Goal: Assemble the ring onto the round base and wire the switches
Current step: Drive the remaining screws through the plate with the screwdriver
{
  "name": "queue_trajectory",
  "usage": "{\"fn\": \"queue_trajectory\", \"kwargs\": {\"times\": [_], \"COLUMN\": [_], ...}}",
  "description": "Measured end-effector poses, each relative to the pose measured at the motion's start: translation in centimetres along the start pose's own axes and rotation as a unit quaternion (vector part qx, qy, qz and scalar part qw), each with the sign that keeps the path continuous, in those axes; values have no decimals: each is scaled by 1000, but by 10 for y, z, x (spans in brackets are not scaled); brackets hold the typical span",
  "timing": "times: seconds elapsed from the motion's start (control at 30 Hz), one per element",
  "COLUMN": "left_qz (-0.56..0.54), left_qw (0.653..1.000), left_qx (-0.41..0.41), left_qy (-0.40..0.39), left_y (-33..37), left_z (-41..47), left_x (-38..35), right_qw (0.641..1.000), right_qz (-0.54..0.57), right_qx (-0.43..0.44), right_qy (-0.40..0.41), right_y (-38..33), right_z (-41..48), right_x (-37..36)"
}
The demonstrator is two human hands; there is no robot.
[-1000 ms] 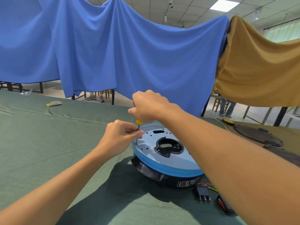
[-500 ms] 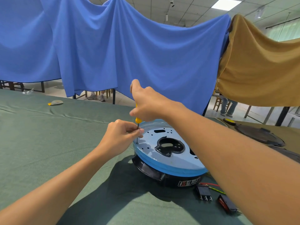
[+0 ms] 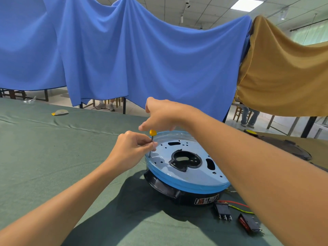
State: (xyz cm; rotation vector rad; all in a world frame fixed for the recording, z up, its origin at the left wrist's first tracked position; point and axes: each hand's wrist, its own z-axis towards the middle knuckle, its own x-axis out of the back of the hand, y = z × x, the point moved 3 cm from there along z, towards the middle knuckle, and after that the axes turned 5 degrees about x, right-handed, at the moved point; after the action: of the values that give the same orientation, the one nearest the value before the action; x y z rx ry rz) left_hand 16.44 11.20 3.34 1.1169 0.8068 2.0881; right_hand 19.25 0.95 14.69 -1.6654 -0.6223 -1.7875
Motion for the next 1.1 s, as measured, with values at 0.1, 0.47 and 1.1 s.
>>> {"fn": "queue_trajectory", "kwargs": {"times": [0.1, 0.47, 1.1], "left_qz": [1, -1, -6], "left_qw": [1000, 1000, 1000], "left_qx": [-2, 0, 7], "left_qy": [0, 0, -2], "left_y": [1, -1, 0], "left_z": [0, 1, 0], "left_x": [-1, -2, 0], "right_qw": [1000, 997, 995], "right_qz": [-3, -41, -74], "right_qx": [12, 20, -5], "right_qy": [14, 65, 71], "right_y": [0, 0, -4], "right_z": [1, 2, 0], "right_x": [5, 3, -3]}}
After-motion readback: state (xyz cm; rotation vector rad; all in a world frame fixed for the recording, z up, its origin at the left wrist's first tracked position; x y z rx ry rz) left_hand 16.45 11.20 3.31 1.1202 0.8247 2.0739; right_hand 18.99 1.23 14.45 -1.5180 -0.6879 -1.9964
